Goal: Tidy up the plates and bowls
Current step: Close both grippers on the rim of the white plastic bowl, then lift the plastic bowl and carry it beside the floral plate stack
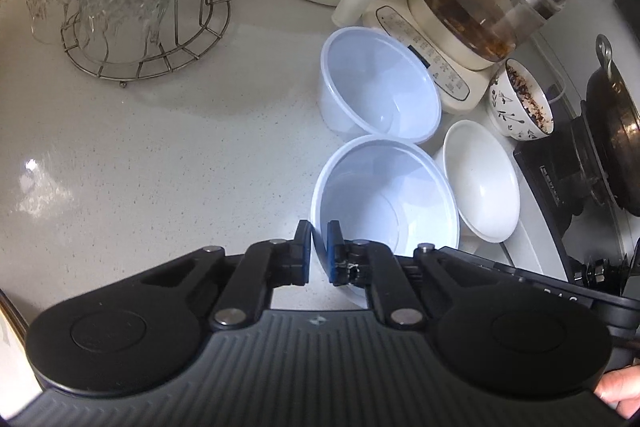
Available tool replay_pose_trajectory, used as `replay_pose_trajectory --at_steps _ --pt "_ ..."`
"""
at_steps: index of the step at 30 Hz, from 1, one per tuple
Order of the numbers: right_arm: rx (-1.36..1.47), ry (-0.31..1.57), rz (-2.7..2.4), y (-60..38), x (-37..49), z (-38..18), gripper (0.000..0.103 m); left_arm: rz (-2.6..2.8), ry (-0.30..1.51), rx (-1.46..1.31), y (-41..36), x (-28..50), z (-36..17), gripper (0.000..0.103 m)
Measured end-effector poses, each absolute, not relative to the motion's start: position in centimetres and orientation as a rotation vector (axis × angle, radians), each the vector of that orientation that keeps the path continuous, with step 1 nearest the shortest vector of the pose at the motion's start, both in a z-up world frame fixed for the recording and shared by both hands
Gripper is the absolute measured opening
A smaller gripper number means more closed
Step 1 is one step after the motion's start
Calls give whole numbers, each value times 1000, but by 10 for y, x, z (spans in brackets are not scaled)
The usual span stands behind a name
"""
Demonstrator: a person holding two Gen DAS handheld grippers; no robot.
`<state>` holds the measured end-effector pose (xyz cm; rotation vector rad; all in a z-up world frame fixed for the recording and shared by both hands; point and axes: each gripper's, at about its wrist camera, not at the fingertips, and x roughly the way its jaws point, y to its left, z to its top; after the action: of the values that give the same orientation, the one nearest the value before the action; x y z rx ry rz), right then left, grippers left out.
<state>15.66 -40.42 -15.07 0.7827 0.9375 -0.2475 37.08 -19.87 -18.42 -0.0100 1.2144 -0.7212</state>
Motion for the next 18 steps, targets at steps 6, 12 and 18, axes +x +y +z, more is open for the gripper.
replay_pose_trajectory --at_steps 6,12,18 --pt "744 948 -200 -401 163 -141 13 -697 1208 -51 -183 367 -176 9" --pt "685 960 -114 -388 181 -131 13 -632 1179 -105 -153 363 -162 9" --pt "631 992 -5 -367 204 -130 13 -536 1170 -170 -118 362 -154 9"
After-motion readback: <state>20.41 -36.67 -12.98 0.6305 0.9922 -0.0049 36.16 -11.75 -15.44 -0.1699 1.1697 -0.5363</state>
